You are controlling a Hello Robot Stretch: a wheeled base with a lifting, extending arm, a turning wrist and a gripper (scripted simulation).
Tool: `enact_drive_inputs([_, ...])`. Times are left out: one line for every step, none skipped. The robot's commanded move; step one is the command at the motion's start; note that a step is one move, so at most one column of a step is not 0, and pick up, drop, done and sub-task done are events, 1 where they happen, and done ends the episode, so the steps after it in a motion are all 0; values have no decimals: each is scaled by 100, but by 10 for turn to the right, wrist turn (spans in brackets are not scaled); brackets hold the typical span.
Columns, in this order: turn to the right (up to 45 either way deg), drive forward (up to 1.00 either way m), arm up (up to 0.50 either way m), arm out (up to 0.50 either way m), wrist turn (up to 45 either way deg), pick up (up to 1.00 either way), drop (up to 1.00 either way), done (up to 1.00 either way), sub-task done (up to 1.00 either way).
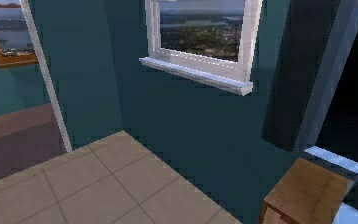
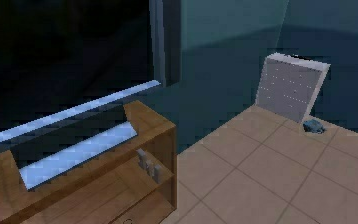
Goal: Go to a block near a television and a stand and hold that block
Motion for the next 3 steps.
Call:
enact_drive_inputs([0, 0, 0, 50, 0, 0, 0, 0, 0])
enact_drive_inputs([0, 0, 0, 0, 450, 0, 0, 0, 0])
enact_drive_inputs([0, 0, 0, 0, 450, 0, 0, 0, 0])
